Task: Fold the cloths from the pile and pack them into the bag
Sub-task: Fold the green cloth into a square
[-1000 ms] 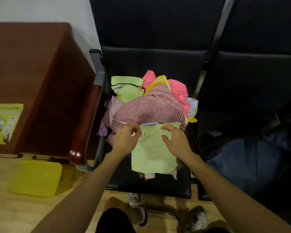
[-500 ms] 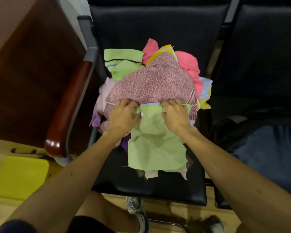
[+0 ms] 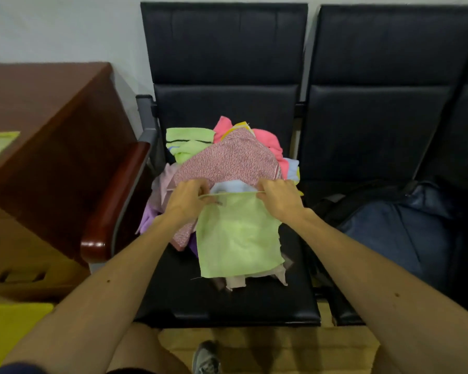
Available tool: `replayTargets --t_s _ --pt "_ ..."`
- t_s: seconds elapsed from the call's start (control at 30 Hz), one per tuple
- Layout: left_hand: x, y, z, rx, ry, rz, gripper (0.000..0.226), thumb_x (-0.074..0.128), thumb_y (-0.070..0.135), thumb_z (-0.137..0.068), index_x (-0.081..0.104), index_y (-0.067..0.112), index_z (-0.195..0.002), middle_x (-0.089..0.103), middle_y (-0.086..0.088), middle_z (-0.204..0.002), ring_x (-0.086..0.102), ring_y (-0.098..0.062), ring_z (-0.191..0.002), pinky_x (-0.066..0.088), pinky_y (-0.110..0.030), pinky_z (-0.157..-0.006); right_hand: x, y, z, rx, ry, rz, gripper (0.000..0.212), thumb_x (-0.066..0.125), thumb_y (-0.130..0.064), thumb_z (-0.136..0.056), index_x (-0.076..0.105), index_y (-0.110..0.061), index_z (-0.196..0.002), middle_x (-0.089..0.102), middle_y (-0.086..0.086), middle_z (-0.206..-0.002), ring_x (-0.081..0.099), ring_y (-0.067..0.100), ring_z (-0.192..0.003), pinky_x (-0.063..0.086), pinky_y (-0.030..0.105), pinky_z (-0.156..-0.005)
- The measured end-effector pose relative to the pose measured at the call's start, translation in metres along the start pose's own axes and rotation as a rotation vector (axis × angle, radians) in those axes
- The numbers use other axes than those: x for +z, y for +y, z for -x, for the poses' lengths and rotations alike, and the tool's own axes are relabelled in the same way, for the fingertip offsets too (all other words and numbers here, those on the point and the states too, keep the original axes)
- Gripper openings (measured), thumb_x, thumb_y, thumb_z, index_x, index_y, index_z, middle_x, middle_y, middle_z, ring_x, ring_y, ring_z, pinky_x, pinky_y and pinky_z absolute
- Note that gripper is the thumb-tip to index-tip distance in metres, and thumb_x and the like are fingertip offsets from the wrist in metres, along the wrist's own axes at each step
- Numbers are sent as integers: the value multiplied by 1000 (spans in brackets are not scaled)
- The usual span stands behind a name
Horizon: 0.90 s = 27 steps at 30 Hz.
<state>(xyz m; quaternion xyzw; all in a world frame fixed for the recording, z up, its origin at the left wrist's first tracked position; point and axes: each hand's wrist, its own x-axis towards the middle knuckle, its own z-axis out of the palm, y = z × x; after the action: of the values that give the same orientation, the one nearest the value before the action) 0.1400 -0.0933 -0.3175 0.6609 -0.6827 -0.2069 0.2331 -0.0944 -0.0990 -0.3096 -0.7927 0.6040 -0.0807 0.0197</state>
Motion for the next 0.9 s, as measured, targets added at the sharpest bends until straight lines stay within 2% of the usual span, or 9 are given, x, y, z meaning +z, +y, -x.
replayTargets --t_s 0.13,0.2,0.27,0.37,0.47,0.57,0.67,0.8,0.9 --pt "-37 20 28 102 35 115 31 83 34 -78 60 15 -70 61 -4 -65 52 -16 -63 40 -16 -62 -42 -6 23 -79 107 65 23 48 -25 -102 57 -5 -110 70 17 -103 62 38 -99 33 41 -79" --pt "-57 31 42 142 45 98 26 83 40 -77 68 19 -73 70 -1 -70 63 -16 -69 50 -28 -69 -65 -9 36 -86 98 107 24 44 -24 -104 57 -7 -113 69 15 -107 61 38 -101 36 42 -79" --pt "-77 44 55 209 52 92 15 81 35 -80 76 21 -77 73 2 -74 67 -16 -75 54 -40 -74 -90 -13 52 -82 108 75 24 40 -23 -106 54 -9 -119 66 13 -114 59 38 -105 37 42 -77" --pt "-105 69 74 286 102 122 11 79 27 -83 79 16 -83 74 2 -78 67 -15 -76 52 -36 -73 -127 -20 77 -77 212 -10 25 32 -24 -108 49 -9 -119 63 12 -116 57 38 -103 36 43 -79" --pt "-129 94 97 337 106 255 7 79 22 -84 79 15 -83 75 4 -78 63 -4 -69 52 -28 -69 -156 -20 104 -84 250 -37 26 31 -31 -108 46 -10 -113 63 11 -111 57 40 -96 37 44 -77" --pt "-147 115 123 383 101 390 4 77 17 -86 77 17 -81 75 6 -75 65 -2 -69 53 -23 -67 -184 -13 133 -96 192 -74 32 44 -46 -101 52 -16 -109 62 5 -94 56 33 -86 38 40 -70" --pt "-157 129 143 398 88 482 4 74 15 -86 75 12 -84 75 4 -75 68 -3 -69 54 -17 -63 -209 -6 160 -157 64 -90 39 61 -60 -87 64 -23 -99 50 -14 -70 49 9 -67 34 29 -61" --pt "-158 142 159 414 98 473 10 75 21 -85 76 11 -87 75 4 -78 72 -9 -72 54 -18 -63 -227 4 190 -157 -28 -200 38 68 -60 -79 70 -22 -79 63 -8 -70 59 10 -66 46 31 -61" --pt "-148 145 171 391 131 483 9 75 18 -85 75 9 -86 70 13 -63 67 -1 -59 48 -12 -55 -227 16 209 -110 -124 -320 25 71 -46 -85 68 -21 -78 68 -2 -76 65 13 -69 53 36 -64"
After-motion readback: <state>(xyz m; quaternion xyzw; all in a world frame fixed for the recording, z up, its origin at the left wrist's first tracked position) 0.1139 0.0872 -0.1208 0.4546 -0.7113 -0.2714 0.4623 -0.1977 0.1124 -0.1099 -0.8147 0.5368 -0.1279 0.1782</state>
